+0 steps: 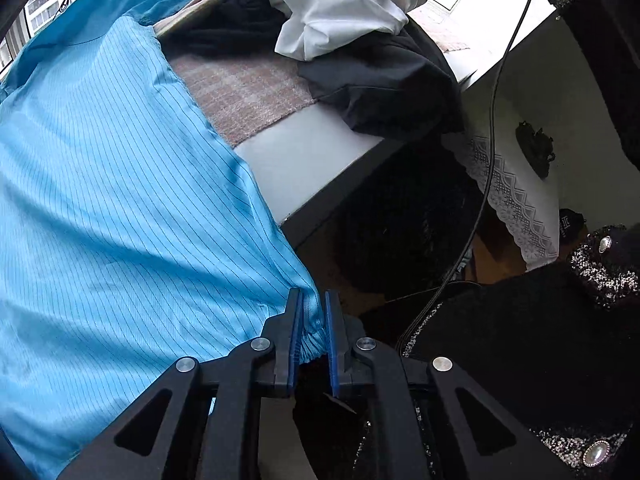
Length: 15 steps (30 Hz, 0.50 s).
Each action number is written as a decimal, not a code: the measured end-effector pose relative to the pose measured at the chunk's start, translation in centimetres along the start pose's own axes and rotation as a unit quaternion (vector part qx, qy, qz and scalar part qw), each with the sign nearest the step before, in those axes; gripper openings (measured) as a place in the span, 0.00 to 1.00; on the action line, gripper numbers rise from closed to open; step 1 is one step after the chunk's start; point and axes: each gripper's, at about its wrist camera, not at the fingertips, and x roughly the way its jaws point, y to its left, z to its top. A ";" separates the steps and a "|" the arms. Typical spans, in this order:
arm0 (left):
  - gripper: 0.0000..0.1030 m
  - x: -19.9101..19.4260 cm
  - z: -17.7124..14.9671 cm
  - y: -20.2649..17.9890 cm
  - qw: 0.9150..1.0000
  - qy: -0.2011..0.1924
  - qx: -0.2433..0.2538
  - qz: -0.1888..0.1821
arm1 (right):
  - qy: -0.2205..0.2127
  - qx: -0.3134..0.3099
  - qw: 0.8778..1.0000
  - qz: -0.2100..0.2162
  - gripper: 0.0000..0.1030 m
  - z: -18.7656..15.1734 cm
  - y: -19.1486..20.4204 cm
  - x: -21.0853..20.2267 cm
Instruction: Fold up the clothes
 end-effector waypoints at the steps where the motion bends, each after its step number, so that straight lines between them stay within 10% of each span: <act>1: 0.08 -0.6 0.2 -0.4 1.000 -0.005 0.009 -0.002 | -0.019 0.004 1.000 -0.002 0.03 1.2 -0.1 -0.7; 8: 0.26 -2.8 0.2 1.2 0.999 -0.021 -0.045 0.009 | -0.100 -0.023 0.990 -0.098 0.03 9.8 0.7 -2.8; 12: 0.38 -6.8 -4.3 3.9 0.992 -0.056 -0.102 0.052 | -0.057 -0.037 0.987 -0.148 0.03 10.6 0.8 1.5; 15: 0.47 -11.7 -9.5 9.2 0.971 -0.091 -0.186 0.124 | 0.029 -0.060 0.992 -0.106 0.04 7.9 2.0 6.1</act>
